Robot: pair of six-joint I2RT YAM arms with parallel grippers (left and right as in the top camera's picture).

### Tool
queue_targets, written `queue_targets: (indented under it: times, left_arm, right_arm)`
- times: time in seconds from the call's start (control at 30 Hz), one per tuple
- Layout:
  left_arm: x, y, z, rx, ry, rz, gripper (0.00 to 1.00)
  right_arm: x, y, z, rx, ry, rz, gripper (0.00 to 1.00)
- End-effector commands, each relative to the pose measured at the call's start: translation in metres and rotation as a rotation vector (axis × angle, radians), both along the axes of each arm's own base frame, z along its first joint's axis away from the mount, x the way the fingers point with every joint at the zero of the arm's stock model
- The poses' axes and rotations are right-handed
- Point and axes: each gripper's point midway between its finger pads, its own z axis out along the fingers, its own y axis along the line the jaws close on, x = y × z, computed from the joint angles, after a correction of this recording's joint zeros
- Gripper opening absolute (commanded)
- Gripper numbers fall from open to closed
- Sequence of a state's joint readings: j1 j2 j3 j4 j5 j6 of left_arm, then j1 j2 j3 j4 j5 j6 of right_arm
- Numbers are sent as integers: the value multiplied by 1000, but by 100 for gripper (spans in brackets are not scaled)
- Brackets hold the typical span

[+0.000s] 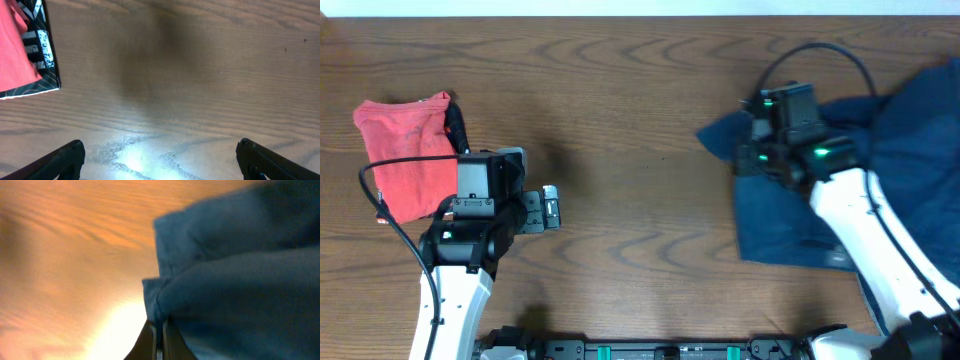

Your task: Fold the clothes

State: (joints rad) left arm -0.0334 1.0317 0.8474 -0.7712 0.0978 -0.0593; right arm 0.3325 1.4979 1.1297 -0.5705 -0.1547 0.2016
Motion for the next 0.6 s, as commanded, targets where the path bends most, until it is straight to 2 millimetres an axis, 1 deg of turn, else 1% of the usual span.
queue_targets:
  times: [0.0, 0.07, 0.1, 0.13, 0.17, 0.2, 0.23, 0.27, 0.33, 0.37, 0.43, 0.5, 0.57]
  left_arm:
    - [7, 1, 9, -16, -33, 29, 98]
    - [10, 1, 10, -17, -46, 29, 98]
    - [11, 1, 11, -17, -51, 29, 98]
    - [11, 1, 11, -17, -53, 29, 98]
    - [12, 1, 12, -17, -54, 29, 98]
    - [12, 1, 12, -18, -54, 29, 98]
    - [11, -1, 11, -25, -53, 24, 98]
    - [11, -4, 12, -42, -52, 14, 98]
    - [10, -15, 12, -93, -50, -18, 98]
    - [10, -20, 13, -121, -49, -32, 98]
    - [8, -32, 13, -184, -38, -70, 98]
    - [6, -42, 10, -267, -4, -48, 98]
    - [4, -50, 3, -332, 44, -11, 98]
  right_arm:
    - [-1, 69, 10, 173, -37, 147, 1]
    - [5, 94, 13, 209, -83, 174, 1]
    - [7, 103, 13, 211, -106, 190, 6]
    - [9, 110, 10, 205, -119, 197, 8]
    - [8, 113, 6, 191, -120, 197, 12]
    - [7, 112, 2, 168, -114, 189, 22]
    - [7, 104, -6, 123, -99, 161, 48]
    - [7, 96, -12, 81, -89, 138, 62]
    - [8, 65, -24, -42, -64, 53, 81]
    - [8, 47, -28, -105, -49, 4, 90]
    - [7, 13, -29, -189, -29, -78, 99]
    - [7, -16, -23, -232, -17, -148, 99]
    - [6, -49, -14, -243, -9, -240, 99]
